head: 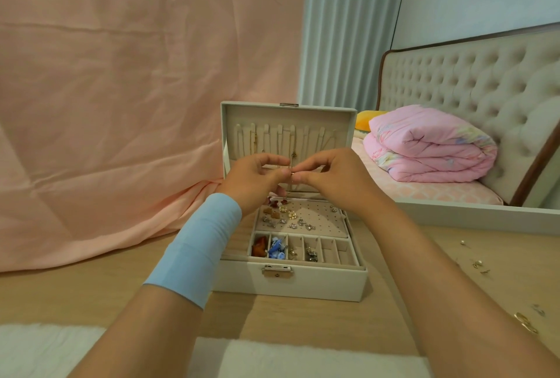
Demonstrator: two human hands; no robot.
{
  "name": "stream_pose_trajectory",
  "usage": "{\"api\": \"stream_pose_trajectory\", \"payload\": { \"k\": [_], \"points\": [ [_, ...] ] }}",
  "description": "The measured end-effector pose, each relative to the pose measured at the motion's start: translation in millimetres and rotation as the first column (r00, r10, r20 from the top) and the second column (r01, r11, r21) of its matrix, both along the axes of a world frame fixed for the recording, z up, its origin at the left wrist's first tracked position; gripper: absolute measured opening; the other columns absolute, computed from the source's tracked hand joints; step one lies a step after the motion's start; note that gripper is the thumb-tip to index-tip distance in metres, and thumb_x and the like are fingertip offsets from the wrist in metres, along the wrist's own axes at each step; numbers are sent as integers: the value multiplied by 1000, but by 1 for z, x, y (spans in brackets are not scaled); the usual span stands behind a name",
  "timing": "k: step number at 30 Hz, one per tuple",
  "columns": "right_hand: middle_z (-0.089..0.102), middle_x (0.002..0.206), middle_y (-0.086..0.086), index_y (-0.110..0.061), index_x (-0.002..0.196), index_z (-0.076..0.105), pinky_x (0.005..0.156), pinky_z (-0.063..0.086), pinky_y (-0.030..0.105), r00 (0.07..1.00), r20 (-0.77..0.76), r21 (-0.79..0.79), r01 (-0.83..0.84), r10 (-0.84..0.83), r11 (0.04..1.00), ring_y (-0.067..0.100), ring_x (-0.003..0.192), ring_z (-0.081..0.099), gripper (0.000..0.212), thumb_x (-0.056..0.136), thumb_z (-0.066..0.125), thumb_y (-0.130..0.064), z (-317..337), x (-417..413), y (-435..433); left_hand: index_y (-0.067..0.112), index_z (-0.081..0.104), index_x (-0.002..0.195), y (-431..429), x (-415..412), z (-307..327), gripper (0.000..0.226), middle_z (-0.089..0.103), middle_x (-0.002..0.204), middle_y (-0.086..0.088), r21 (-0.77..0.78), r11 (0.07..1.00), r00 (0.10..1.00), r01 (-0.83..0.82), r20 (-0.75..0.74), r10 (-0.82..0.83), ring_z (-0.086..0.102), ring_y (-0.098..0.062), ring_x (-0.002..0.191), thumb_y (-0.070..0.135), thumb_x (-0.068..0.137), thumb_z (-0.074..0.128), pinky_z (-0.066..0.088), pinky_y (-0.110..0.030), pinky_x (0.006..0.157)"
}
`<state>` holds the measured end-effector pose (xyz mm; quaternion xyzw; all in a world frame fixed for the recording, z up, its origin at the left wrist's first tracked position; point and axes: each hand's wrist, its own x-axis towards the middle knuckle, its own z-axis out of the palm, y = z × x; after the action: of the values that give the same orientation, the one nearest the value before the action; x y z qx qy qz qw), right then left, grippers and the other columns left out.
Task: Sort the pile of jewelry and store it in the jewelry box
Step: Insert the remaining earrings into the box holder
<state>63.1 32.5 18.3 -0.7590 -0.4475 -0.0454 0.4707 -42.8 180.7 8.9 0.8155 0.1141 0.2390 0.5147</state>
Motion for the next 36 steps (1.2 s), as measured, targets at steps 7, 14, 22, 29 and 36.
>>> {"api": "stream_pose_trajectory", "payload": {
  "k": [7, 14, 22, 29, 36],
  "points": [
    [70, 78, -20, -32, 81, 78, 78, 57, 33, 975, 170, -287, 189, -144, 939, 0, 79, 65, 4, 83, 81, -29, -22, 6, 8, 43, 68, 112, 14, 11, -21, 30, 58, 131, 8, 529, 848, 955, -30, -236, 180, 52, -13, 120, 30, 94, 49, 42, -35, 104],
    [74, 92, -14, -34, 92, 78, 66, 44, 24, 932, 340, -350, 253, -130, 902, 7, 86, 65, 6, 87, 75, -35, -27, 2, 12, 38, 70, 117, 13, 13, -23, 39, 58, 134, 5, 570, 818, 939, 78, -318, 132, 49, -17, 124, 23, 90, 47, 40, -36, 106],
    [73, 92, -15, -31, 88, 79, 72, 49, 27, 936, 335, -362, 230, -104, 903, 6, 87, 65, 4, 87, 76, -34, -27, 3, 13, 38, 71, 114, 14, 14, -27, 39, 60, 133, 0, 554, 830, 937, 66, -320, 139, 57, -19, 116, 23, 86, 47, 47, -40, 104],
    [70, 99, -16, -32, 101, 77, 88, 54, 34, 978, 209, -443, 116, -23, 889, 7, 95, 63, 16, 91, 70, -21, -22, 14, 9, 45, 64, 120, 15, 14, -29, 41, 62, 128, 4, 548, 834, 951, 66, -287, 113, 58, -16, 111, 26, 86, 49, 48, -39, 101],
    [74, 104, -14, -33, 101, 80, 92, 56, 40, 982, 188, -491, 123, -34, 862, 9, 97, 66, 16, 91, 69, -26, -24, 18, 9, 50, 71, 101, 15, 14, -31, 33, 61, 127, 7, 608, 791, 960, 67, -256, 115, 52, -14, 110, 29, 88, 50, 44, -32, 95]
  ]
}}
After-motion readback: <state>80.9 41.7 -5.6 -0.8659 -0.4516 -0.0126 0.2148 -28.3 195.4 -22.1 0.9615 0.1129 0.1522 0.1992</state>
